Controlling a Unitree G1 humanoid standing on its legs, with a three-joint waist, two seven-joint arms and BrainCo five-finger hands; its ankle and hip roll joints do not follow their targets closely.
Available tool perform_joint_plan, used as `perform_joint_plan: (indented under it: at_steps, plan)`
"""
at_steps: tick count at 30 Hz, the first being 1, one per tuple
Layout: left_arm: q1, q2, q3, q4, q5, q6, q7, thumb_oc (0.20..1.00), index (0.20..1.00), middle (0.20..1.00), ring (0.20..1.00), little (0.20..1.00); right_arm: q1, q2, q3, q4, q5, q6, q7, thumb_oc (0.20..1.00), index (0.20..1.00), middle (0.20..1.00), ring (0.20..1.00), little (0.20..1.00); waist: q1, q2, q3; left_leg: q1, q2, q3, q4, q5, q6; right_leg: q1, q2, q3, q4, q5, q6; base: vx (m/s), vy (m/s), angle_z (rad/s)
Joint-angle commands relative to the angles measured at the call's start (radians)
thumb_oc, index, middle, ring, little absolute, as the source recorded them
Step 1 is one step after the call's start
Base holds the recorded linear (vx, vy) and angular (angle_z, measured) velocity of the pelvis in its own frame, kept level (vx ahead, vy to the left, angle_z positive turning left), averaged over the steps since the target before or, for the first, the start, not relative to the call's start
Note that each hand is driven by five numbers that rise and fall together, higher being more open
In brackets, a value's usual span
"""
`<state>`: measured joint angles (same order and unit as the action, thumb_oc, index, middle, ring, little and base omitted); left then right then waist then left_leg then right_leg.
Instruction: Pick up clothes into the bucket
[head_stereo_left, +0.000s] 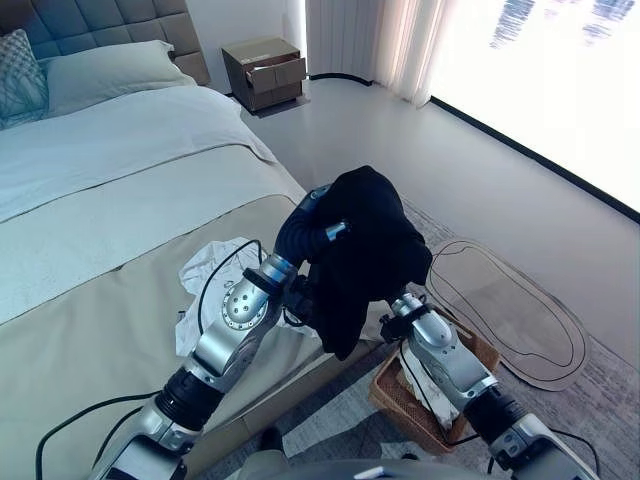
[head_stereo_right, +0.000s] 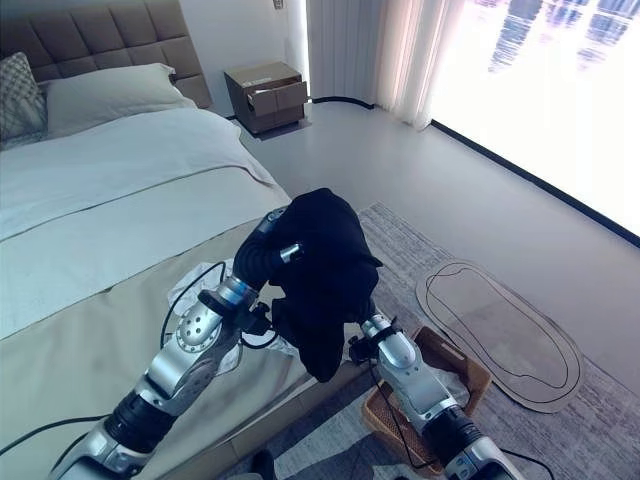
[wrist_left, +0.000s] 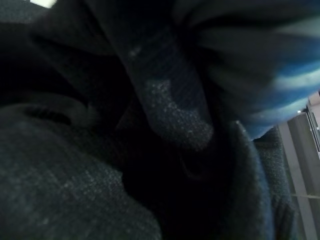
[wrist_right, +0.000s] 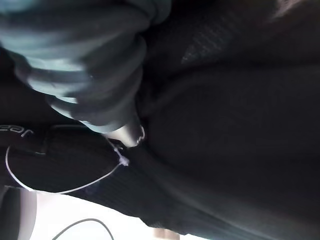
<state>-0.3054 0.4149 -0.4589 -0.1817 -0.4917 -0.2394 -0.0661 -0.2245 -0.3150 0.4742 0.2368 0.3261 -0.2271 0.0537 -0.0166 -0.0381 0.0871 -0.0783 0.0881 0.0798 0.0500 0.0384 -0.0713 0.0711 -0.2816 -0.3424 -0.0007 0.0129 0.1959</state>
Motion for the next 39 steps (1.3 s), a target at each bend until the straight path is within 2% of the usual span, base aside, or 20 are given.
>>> perform_joint_plan:
  at_steps: [1, 7, 8, 9, 12, 14, 23, 32, 39]
  plan:
    - [-0.024, -0.042, 0.083, -0.024, -0.045, -0.057, 0.003, 0.200, 0.200, 0.200, 0.200, 0.200, 0.028, 0.006, -0.099, -0.077, 0.037, -0.043, -0.018, 0.200, 0.200, 0.200, 0.200, 0.200, -0.020, -0.001, -0.013, 0.037, 0.010, -0.029, -0.019, -0.037, 0.010, -0.047, 0.029, 0.019, -0.005, 0.072, -0.012, 0.00, 0.000, 0.00]
    - [0.079, -0.027, 0.148, 0.022, 0.007, -0.053, 0.008, 0.200, 0.200, 0.200, 0.200, 0.200, 0.119, 0.002, -0.230, -0.091, 0.090, -0.066, -0.041, 0.200, 0.200, 0.200, 0.200, 0.200, -0.026, -0.002, -0.012, 0.039, 0.011, -0.027, -0.022, -0.038, 0.010, -0.047, 0.031, 0.022, -0.006, 0.072, -0.012, 0.00, 0.000, 0.00]
    - [0.095, -0.023, 0.154, 0.037, 0.024, -0.052, 0.009, 0.871, 0.871, 0.871, 0.871, 0.871, 0.132, 0.002, -0.253, -0.094, 0.093, -0.071, -0.049, 0.200, 0.200, 0.200, 0.200, 0.200, -0.027, -0.002, -0.012, 0.040, 0.012, -0.027, -0.023, -0.038, 0.010, -0.047, 0.032, 0.024, -0.006, 0.072, -0.012, 0.00, 0.000, 0.00]
    - [0.131, -0.016, 0.170, 0.074, 0.062, -0.052, 0.009, 1.000, 1.000, 1.000, 1.000, 1.000, 0.156, 0.001, -0.302, -0.107, 0.099, -0.081, -0.059, 0.200, 0.200, 0.200, 0.200, 0.200, -0.031, -0.003, -0.012, 0.041, 0.014, -0.025, -0.024, -0.038, 0.010, -0.049, 0.034, 0.025, -0.007, 0.072, -0.012, 0.00, 0.000, 0.00]
    - [0.164, -0.013, 0.179, 0.106, 0.089, -0.052, 0.008, 1.000, 1.000, 1.000, 1.000, 1.000, 0.178, 0.000, -0.349, -0.118, 0.100, -0.091, -0.073, 0.200, 0.200, 0.200, 0.200, 0.200, -0.033, -0.003, -0.013, 0.043, 0.015, -0.022, -0.024, -0.039, 0.010, -0.050, 0.035, 0.026, -0.006, 0.072, -0.011, 0.00, 0.000, 0.00]
    - [0.214, -0.012, 0.198, 0.150, 0.116, -0.058, 0.002, 1.000, 1.000, 1.000, 1.000, 1.000, 0.198, 0.000, -0.425, -0.128, 0.105, -0.113, -0.097, 0.200, 0.200, 0.200, 0.200, 0.200, -0.037, -0.005, -0.015, 0.043, 0.017, -0.019, -0.023, -0.040, 0.010, -0.049, 0.036, 0.029, -0.005, 0.070, -0.011, 0.00, 0.000, 0.00]
    - [0.361, -0.018, 0.225, 0.191, 0.085, -0.040, -0.038, 1.000, 1.000, 1.000, 1.000, 1.000, 0.214, 0.014, -0.604, -0.144, 0.212, -0.175, -0.150, 0.200, 0.200, 0.200, 0.200, 0.200, -0.041, -0.010, -0.019, 0.049, 0.021, -0.009, -0.019, -0.047, 0.012, -0.053, 0.043, 0.042, -0.002, 0.067, -0.011, -0.01, -0.007, -0.04]
    - [0.403, 0.001, 0.251, 0.123, 0.107, -0.042, -0.059, 1.000, 1.000, 1.000, 1.000, 1.000, 0.156, -0.053, -0.788, -0.159, 0.244, -0.237, -0.245, 0.200, 0.200, 0.200, 0.200, 0.200, -0.055, -0.018, -0.023, 0.048, 0.021, 0.002, -0.020, -0.051, 0.014, -0.069, 0.047, 0.063, -0.001, 0.069, -0.009, -0.01, 0.000, -0.04]
    - [0.418, -0.013, 0.288, 0.137, 0.069, -0.050, -0.052, 1.000, 1.000, 1.000, 1.000, 1.000, 0.169, -0.110, -0.828, -0.183, 0.192, -0.229, -0.275, 0.200, 0.200, 0.200, 0.200, 0.200, -0.066, -0.022, -0.022, 0.050, 0.024, 0.009, -0.018, -0.053, 0.014, -0.073, 0.052, 0.075, 0.002, 0.069, -0.011, -0.02, -0.009, -0.09]
